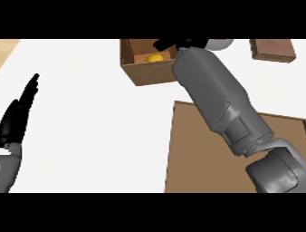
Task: Pick the lemon from the tray and place it in the cardboard box
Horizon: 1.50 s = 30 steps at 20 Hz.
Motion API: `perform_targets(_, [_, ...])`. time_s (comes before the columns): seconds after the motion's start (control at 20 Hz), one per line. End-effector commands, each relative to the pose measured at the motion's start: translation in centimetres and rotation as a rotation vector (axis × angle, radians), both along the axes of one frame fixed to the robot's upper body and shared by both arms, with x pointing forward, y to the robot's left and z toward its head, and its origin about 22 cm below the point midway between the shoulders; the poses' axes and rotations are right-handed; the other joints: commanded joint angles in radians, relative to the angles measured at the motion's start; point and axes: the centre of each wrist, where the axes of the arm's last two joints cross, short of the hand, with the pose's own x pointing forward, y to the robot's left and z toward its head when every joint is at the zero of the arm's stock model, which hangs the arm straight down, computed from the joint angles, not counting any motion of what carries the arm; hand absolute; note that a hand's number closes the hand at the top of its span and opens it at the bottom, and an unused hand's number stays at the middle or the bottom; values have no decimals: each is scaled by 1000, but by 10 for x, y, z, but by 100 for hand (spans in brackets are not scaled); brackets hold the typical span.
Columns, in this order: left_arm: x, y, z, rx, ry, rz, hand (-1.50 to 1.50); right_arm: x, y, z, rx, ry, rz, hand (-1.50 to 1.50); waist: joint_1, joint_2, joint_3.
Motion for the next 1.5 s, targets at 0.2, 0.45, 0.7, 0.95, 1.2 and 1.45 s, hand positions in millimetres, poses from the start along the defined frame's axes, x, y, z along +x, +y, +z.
perform_targets(0.2, [-2, 7, 6, 0, 2, 2, 0, 0, -7, -3, 97, -259, -64, -150, -17, -12, 2])
perform_targets(0.45, [-13, 22, -13, 4, 16, 57, 0, 4, -17, 14, 186, -356, -69, -150, -59, -26, 1])
perform_targets(0.7, [-26, 15, -15, -3, 36, 83, 0, 0, -30, -4, 273, -397, -70, -150, -83, -42, 2])
perform_targets(0.95, [-25, 31, -14, -6, 60, 130, 0, -12, -40, -20, 285, -343, -64, -150, -133, -62, 1])
perform_targets(1.2, [-44, 53, -10, 16, 67, 149, 0, -26, -99, -32, 237, -330, -79, -150, -159, -71, 1])
perform_targets(1.45, [-45, 47, -33, -4, 72, 175, 0, -70, -119, -50, 237, -274, -15, -150, -166, -67, 0])
